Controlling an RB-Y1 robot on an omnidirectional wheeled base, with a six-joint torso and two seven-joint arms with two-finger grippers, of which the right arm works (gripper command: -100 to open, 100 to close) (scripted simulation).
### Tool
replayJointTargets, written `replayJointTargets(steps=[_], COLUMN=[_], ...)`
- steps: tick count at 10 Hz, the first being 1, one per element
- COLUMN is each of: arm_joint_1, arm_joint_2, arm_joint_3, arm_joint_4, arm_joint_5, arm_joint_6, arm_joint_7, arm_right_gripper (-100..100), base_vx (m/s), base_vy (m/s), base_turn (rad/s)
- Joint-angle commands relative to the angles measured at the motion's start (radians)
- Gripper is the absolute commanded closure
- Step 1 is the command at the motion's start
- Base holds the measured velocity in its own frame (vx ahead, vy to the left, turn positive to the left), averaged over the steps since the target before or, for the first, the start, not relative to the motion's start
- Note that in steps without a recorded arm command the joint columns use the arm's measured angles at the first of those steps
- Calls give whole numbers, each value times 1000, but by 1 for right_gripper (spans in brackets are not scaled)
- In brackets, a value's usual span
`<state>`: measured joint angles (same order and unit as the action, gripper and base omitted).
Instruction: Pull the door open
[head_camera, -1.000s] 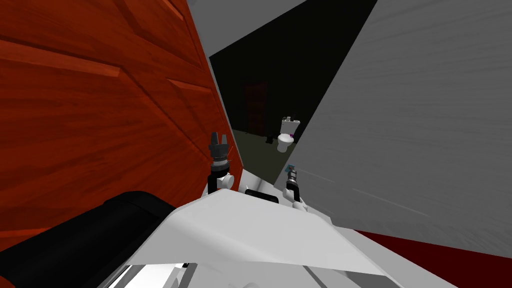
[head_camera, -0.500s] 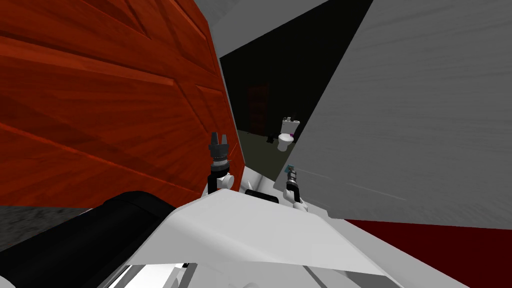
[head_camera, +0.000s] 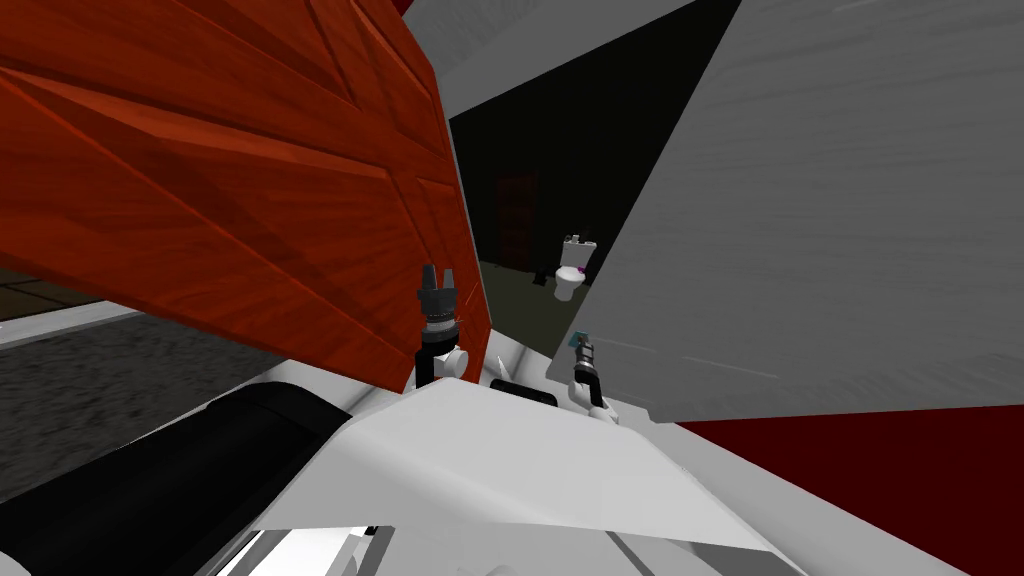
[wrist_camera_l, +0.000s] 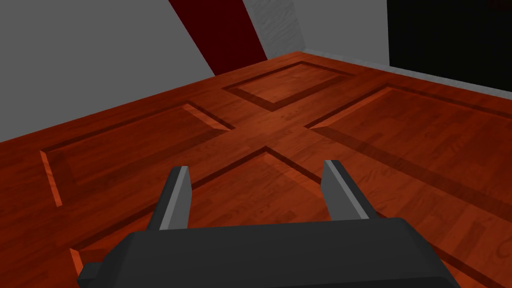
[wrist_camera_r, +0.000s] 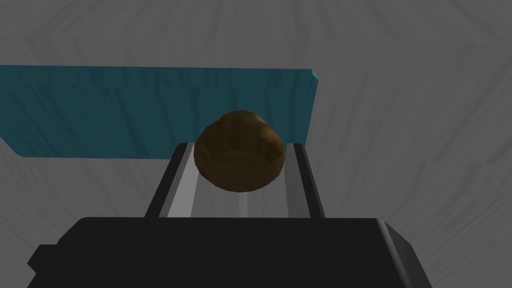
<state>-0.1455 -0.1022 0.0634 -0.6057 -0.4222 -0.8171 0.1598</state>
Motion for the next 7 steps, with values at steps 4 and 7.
replayJointTargets(steps=[4,7], arm_joint_1=[-7,3], arm_joint_2=[-62,-71], arm_joint_3=[29,42], arm_joint_4=[12,-5], arm_joint_5=[13,20], arm_joint_6=[-8,-2], arm_joint_7=[-72,-82], arm_right_gripper=[100,-100], base_vx=[-63,-157], base_vy=[-27,-2], base_turn=[-28,61])
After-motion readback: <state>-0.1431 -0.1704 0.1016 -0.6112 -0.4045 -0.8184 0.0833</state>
